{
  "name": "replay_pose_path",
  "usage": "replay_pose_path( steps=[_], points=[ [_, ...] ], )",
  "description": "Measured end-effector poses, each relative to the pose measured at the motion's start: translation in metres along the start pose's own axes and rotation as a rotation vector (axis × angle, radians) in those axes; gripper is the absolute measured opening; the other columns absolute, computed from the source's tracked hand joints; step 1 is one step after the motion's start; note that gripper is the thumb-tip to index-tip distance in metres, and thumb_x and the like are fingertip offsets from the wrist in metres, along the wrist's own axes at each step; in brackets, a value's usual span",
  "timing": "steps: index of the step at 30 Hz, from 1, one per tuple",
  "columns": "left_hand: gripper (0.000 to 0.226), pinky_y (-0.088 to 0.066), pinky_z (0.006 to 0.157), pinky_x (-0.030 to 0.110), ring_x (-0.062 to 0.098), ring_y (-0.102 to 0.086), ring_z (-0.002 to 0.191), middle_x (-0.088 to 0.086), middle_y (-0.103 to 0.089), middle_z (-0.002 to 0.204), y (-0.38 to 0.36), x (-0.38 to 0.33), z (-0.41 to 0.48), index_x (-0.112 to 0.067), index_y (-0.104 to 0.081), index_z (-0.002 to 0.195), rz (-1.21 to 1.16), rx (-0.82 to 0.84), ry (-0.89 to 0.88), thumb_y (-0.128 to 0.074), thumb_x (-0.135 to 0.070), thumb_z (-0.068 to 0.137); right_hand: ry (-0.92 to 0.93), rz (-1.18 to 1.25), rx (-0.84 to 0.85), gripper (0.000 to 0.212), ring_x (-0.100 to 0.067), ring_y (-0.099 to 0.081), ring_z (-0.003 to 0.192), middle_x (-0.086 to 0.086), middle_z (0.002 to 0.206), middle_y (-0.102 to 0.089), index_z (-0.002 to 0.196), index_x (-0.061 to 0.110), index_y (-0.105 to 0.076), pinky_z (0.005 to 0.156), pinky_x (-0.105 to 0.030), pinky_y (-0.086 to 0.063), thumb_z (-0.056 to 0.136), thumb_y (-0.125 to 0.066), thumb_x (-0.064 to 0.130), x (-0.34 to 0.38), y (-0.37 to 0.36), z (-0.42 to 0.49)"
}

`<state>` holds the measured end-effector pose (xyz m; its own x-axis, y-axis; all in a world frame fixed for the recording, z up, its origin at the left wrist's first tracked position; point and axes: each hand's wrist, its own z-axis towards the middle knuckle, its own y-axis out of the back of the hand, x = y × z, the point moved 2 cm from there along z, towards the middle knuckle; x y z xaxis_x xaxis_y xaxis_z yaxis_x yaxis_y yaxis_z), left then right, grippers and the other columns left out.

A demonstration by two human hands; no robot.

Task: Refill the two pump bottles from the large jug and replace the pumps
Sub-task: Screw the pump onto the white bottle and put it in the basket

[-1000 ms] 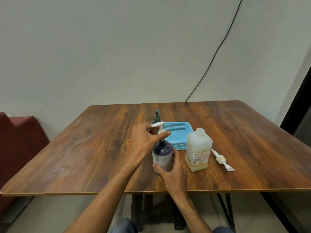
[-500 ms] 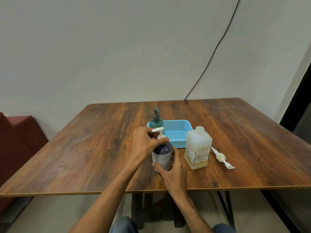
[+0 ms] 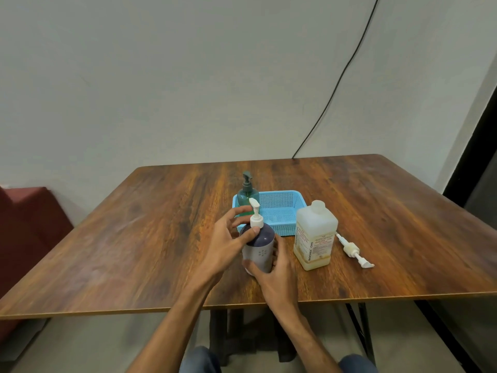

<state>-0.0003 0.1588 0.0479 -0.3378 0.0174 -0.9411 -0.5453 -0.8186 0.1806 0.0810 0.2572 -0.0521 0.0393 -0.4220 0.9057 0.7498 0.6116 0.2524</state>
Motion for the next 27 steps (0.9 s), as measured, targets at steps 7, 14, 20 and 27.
replay_pose_path(
  steps=[7,14,20,27],
  points=[
    [0.029,-0.061,0.081,0.035,0.008,-0.070,0.093,-0.009,-0.074,0.100,-0.012,0.006,0.004,-0.020,-0.073,0.102,0.138,-0.247,-0.102,-0.083,-0.030,0.077,0.005,-0.009,-0.003,0.087,-0.003,-0.052,0.128,0.017,0.140,-0.053,0.146,0.039,-0.038,0.099,-0.040,-0.054,0.073,-0.083,0.050,0.000,-0.001,0.001],
    [0.023,-0.056,0.085,0.023,0.003,-0.069,0.102,-0.009,-0.075,0.107,-0.001,0.002,0.010,-0.017,-0.074,0.111,0.150,-0.052,-0.126,-0.073,-0.018,0.088,0.017,0.009,-0.011,0.086,-0.003,-0.052,0.127,0.020,0.138,-0.053,0.144,0.039,-0.039,0.098,-0.040,-0.054,0.072,-0.085,0.047,0.003,0.000,0.001],
    [0.041,-0.053,0.099,0.029,0.006,-0.060,0.120,-0.008,-0.066,0.127,0.003,0.005,0.008,-0.019,-0.057,0.135,0.036,0.117,-0.028,-0.064,-0.019,0.095,0.007,0.011,0.002,0.086,-0.003,-0.050,0.129,0.020,0.141,-0.052,0.145,0.039,-0.038,0.101,-0.041,-0.053,0.073,-0.085,0.046,0.002,-0.001,0.002],
    [0.033,-0.059,0.081,0.027,0.006,-0.068,0.093,-0.009,-0.072,0.097,-0.016,0.003,0.000,-0.018,-0.069,0.102,0.059,-0.298,-0.111,-0.086,-0.022,0.074,0.006,0.018,0.009,0.087,-0.002,-0.051,0.128,0.018,0.139,-0.054,0.145,0.039,-0.038,0.099,-0.040,-0.054,0.072,-0.085,0.045,0.002,0.000,0.002]
  ],
)
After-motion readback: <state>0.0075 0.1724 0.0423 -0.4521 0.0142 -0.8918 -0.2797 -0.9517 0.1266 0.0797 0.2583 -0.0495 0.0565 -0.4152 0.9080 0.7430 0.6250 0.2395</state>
